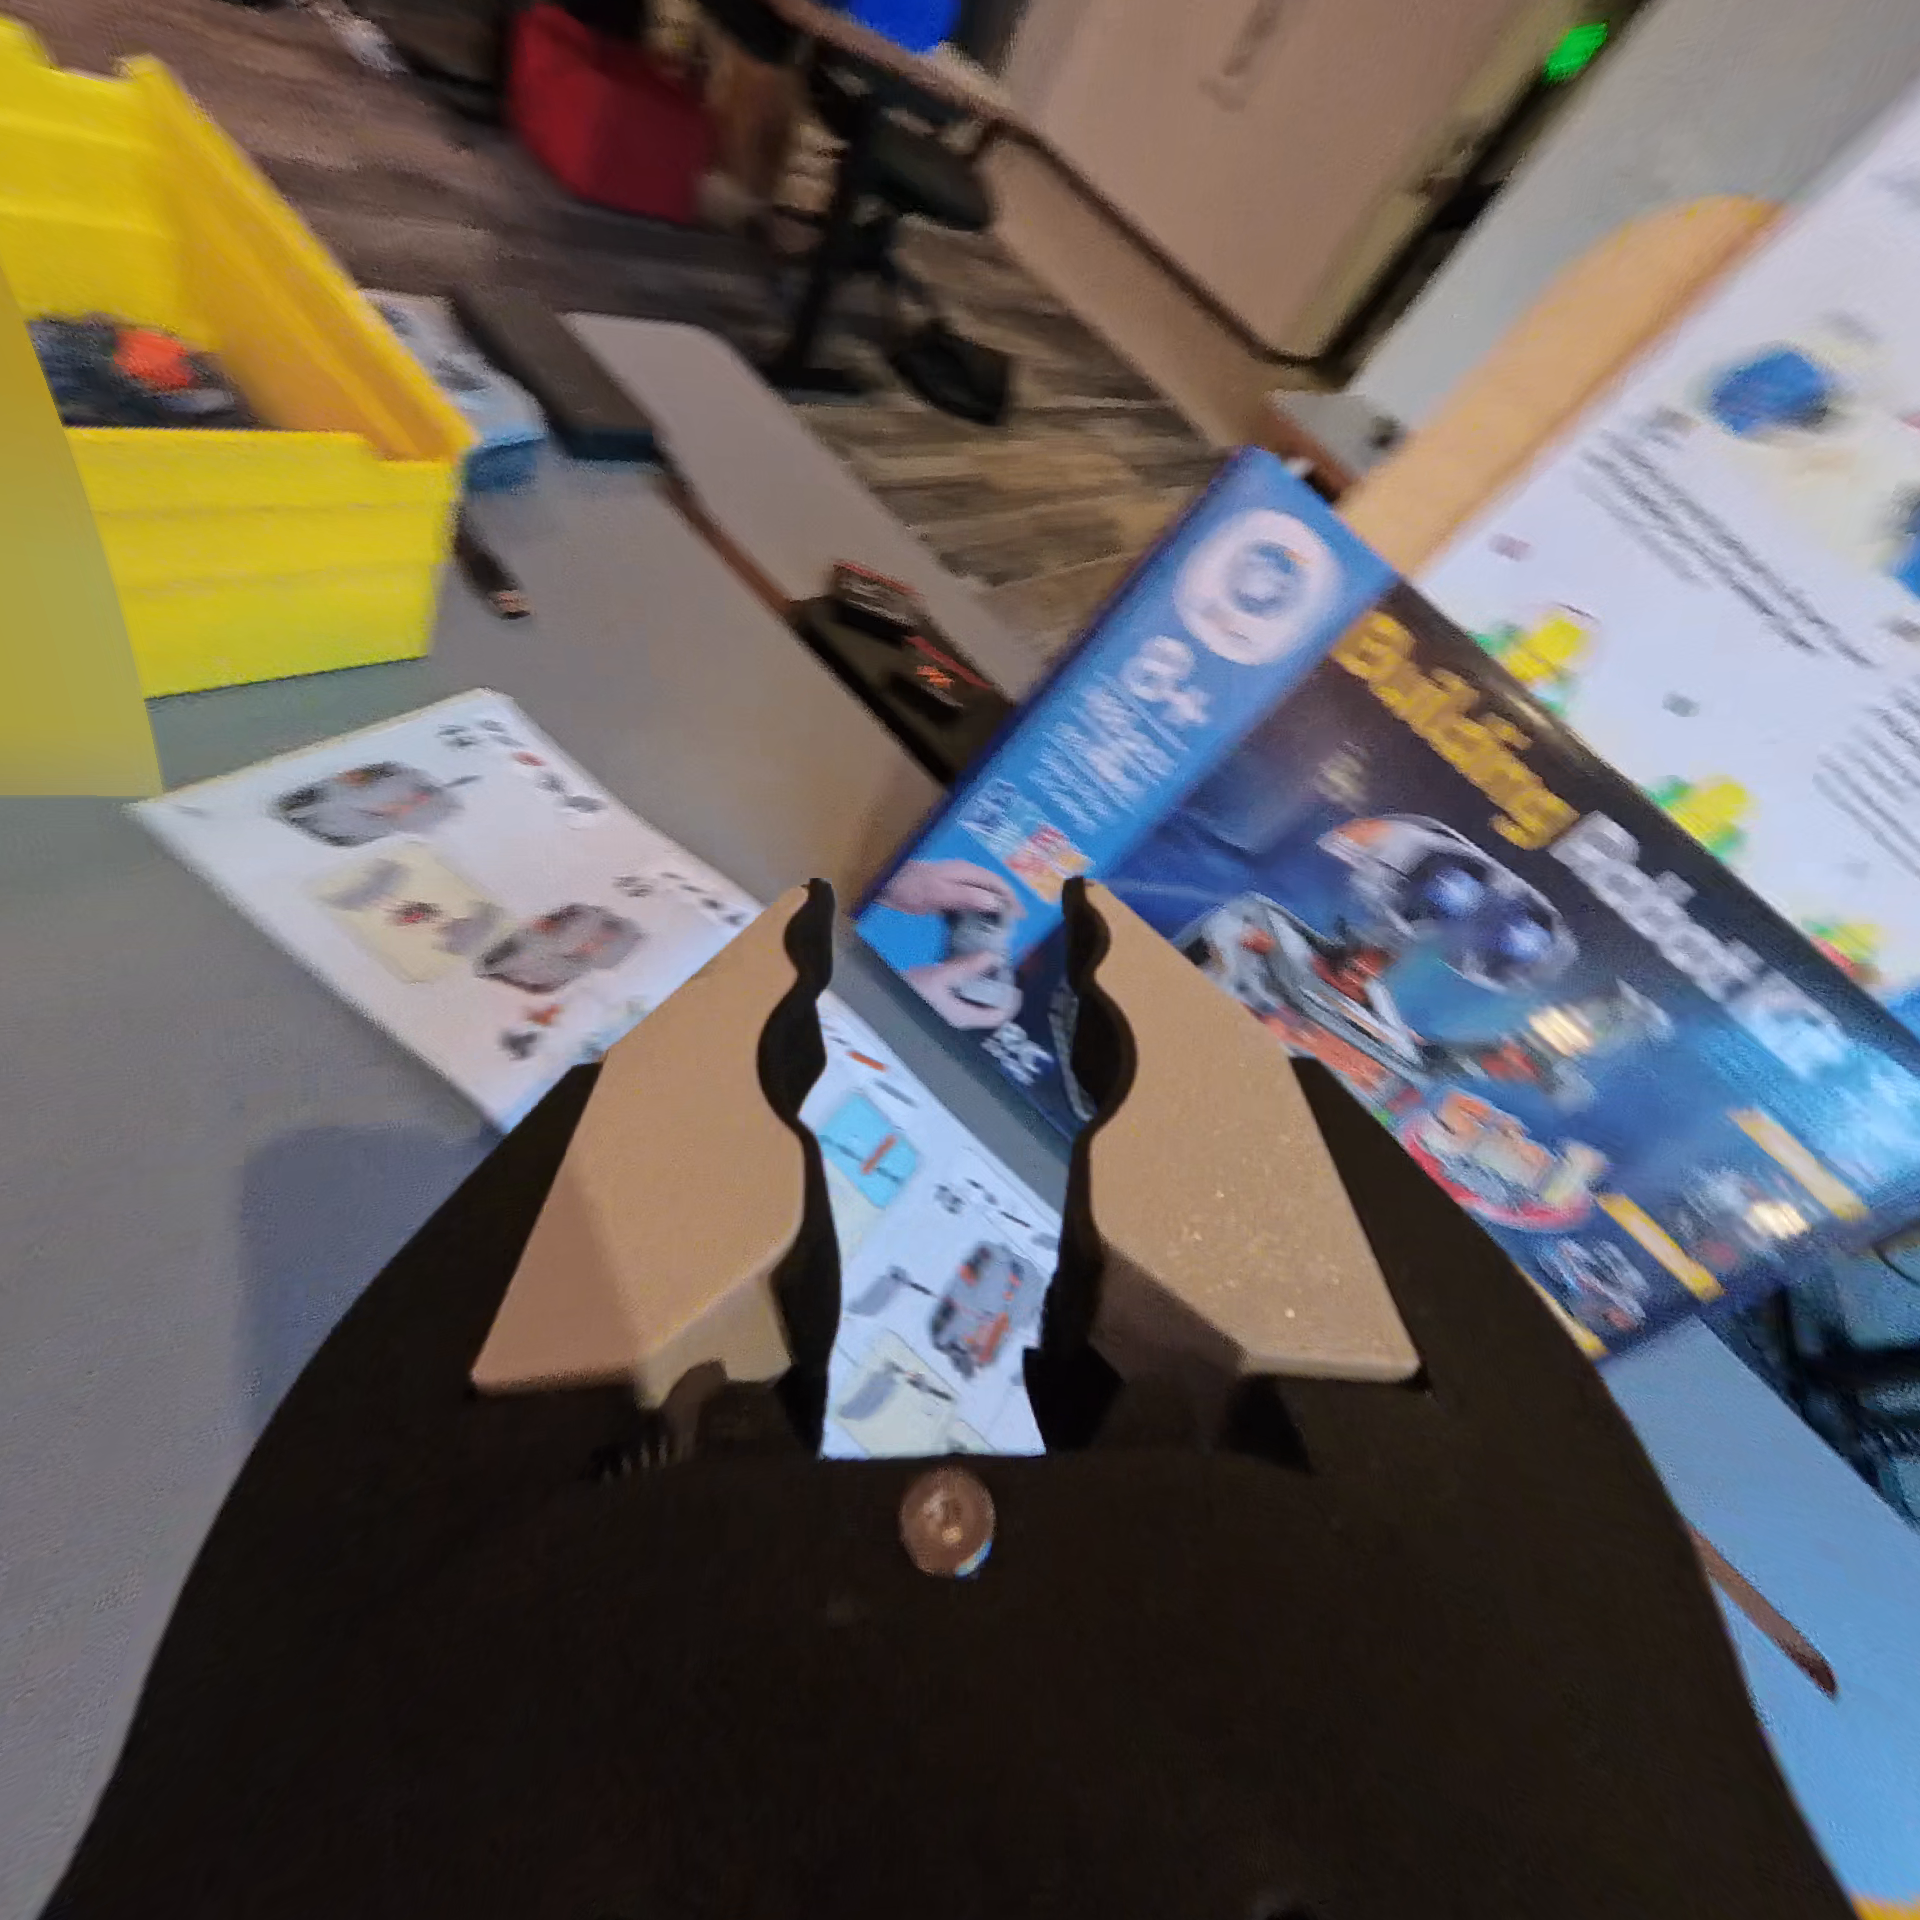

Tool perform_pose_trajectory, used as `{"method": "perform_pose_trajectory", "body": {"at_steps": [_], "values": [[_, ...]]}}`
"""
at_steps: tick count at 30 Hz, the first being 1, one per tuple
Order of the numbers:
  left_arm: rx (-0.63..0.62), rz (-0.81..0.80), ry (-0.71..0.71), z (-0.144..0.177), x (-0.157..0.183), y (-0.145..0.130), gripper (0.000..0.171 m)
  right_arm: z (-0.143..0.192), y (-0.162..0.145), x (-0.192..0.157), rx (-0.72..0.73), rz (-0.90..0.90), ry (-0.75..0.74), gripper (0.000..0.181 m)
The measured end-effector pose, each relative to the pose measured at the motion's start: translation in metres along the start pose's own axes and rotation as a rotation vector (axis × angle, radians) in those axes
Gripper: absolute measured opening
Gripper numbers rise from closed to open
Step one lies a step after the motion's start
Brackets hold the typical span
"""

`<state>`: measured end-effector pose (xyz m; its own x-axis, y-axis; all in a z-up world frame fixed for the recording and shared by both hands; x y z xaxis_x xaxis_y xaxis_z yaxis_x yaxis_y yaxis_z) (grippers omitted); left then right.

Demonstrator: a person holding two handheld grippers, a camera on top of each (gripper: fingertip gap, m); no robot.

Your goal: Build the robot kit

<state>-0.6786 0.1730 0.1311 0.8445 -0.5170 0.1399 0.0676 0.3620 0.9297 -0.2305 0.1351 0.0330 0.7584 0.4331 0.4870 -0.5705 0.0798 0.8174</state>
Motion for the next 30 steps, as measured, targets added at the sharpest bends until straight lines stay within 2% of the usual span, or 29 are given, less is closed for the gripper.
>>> {"method": "perform_pose_trajectory", "body": {"at_steps": [2,3,4,7,10,13,14,20,30], "values": [[0.0,-0.03,0.033,-0.012,0.012,0.003,0.063,0.007,-0.018,0.014,0.063,-0.069,-0.069,0.043],[-0.006,-0.049,0.054,-0.018,0.018,0.004,0.064,0.007,-0.027,0.017,0.084,-0.089,-0.079,0.048],[-0.023,-0.072,0.069,-0.024,0.023,0.003,0.064,0.005,-0.034,0.016,0.08,-0.088,-0.071,0.062],[-0.116,-0.143,0.085,-0.042,0.038,-0.007,0.063,-0.002,-0.049,0.013,-0.015,-0.005,-0.086,0.08],[-0.183,-0.177,0.108,-0.058,0.044,-0.014,0.063,-0.006,-0.058,0.009,-0.038,0.102,-0.145,0.079],[-0.222,-0.195,0.106,-0.072,0.049,-0.019,0.061,-0.008,-0.066,0.009,-0.024,0.184,-0.184,0.051],[-0.231,-0.201,0.103,-0.075,0.05,-0.02,0.061,-0.008,-0.069,0.01,-0.015,0.192,-0.192,0.047],[-0.241,-0.222,0.095,-0.082,0.055,-0.022,0.059,-0.008,-0.074,0.004,0.104,0.136,-0.134,0.0],[-0.258,-0.2,0.135,-0.071,0.041,-0.023,0.059,-0.005,-0.072,0.002,0.084,0.179,-0.154,0.0]]}}
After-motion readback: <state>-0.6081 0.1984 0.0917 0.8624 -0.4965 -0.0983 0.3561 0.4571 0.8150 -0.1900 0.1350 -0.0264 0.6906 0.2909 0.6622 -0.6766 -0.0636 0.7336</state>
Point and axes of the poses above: each gripper's, where its closed fingertips meet, z back along the fingers, y out of its top, x = y × z across the jaws, the point moved 6 cm from there along z, back along the fingers, and after that the axes turned 2 degrees about z, right-handed, at the moved point
